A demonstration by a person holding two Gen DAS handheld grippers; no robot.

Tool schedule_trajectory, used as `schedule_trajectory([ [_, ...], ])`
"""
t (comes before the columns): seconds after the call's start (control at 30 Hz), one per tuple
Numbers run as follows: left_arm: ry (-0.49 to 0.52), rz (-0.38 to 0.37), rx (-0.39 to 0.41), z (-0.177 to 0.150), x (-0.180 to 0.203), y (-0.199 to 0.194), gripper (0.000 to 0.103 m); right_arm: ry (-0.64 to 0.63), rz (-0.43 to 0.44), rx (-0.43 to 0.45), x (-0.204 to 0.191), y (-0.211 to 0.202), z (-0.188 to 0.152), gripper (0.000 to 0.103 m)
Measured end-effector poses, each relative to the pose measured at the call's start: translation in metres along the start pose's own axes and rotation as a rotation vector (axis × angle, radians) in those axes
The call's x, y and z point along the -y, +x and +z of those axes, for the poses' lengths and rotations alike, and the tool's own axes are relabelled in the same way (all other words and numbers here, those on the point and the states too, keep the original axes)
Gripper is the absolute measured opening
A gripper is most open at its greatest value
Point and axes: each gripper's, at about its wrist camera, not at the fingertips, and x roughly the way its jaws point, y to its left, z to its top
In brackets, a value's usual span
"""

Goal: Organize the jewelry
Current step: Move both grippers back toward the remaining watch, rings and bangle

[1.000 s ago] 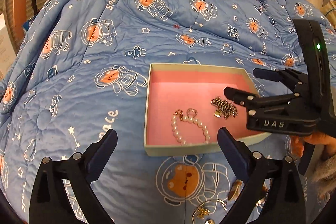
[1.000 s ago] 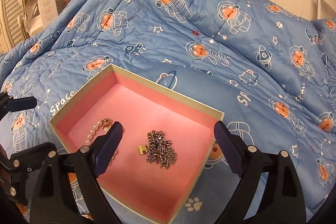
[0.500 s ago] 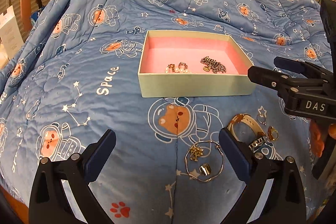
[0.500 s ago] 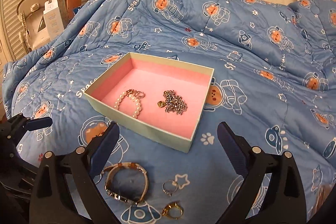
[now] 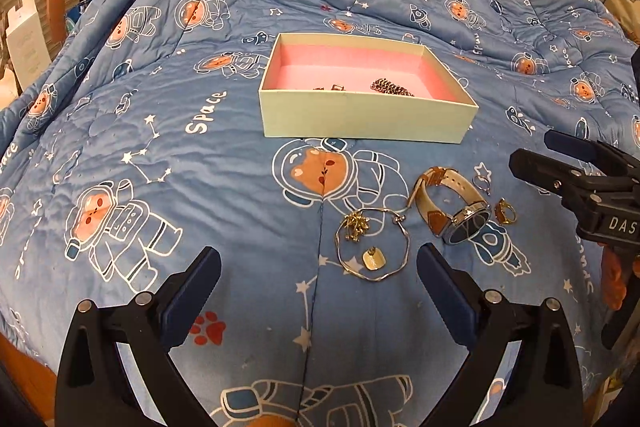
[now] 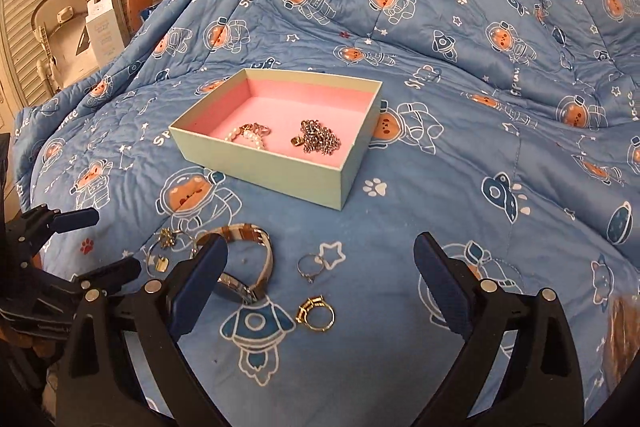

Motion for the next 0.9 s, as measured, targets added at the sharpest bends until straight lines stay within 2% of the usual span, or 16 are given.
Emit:
schedule_trajectory([
  [0.27, 0.023, -0.004, 0.001, -0.013, 0.007, -0.005, 0.096, -0.03, 0.02, -0.054, 0.007, -0.007, -0.028, 0.091],
  [0.37, 0.027, -0.01, -0.004, -0.016, 0.008, -0.005, 0.095, -0.047, 0.047, -0.074, 0.005, -0.005, -0.035, 0.08],
  [0.47, 0.036, -0.019, -0.008, -0.017, 0.01, -0.003, 0.087, -0.075, 0.05, -0.102, 0.001, 0.001, -0.04, 0.065],
  [0.63, 0.049, -0.027, -0.023, -0.017, 0.013, 0.003, 0.078, -0.059, 0.051, -0.132, 0.002, 0.012, -0.041, 0.052],
  [0.9, 0.109, -0.021, -0.056, -0.011, 0.022, 0.021, 0.076, -0.065, 0.051, -0.15, 0.0, 0.022, -0.044, 0.043],
])
